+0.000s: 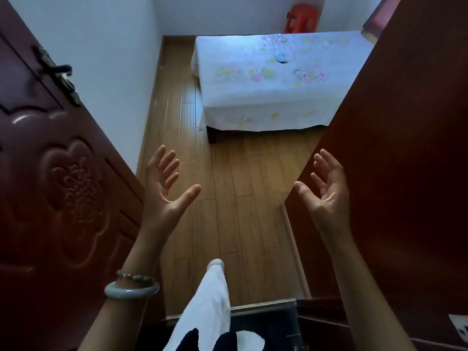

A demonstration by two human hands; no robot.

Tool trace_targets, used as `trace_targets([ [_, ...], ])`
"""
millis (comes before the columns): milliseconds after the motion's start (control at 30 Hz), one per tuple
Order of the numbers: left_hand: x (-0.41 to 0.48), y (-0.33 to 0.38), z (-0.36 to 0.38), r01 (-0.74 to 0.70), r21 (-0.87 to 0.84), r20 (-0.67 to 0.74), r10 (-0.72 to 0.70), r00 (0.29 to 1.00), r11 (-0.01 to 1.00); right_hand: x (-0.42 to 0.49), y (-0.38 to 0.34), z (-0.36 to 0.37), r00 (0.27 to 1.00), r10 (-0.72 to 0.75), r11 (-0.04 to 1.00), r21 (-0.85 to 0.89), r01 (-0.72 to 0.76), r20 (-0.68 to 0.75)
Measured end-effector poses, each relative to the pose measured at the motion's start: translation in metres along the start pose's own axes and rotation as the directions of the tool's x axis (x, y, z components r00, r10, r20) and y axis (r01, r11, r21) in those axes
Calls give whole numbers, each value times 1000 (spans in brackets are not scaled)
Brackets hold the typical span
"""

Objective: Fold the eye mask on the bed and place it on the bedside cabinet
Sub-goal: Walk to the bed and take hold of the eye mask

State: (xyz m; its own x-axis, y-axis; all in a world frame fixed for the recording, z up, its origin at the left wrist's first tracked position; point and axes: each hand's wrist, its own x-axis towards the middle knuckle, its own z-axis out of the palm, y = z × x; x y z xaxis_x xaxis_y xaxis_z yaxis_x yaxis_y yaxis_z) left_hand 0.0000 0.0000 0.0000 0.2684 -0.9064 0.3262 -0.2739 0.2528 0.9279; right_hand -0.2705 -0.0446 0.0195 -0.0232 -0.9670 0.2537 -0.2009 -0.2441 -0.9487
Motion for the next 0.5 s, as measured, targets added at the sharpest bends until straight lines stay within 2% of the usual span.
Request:
trace_targets([
  [500, 238, -61, 41, -9, -20, 133, 11, 991, 1000, 209, 37, 53, 988, 2, 1000, -3, -3, -155],
])
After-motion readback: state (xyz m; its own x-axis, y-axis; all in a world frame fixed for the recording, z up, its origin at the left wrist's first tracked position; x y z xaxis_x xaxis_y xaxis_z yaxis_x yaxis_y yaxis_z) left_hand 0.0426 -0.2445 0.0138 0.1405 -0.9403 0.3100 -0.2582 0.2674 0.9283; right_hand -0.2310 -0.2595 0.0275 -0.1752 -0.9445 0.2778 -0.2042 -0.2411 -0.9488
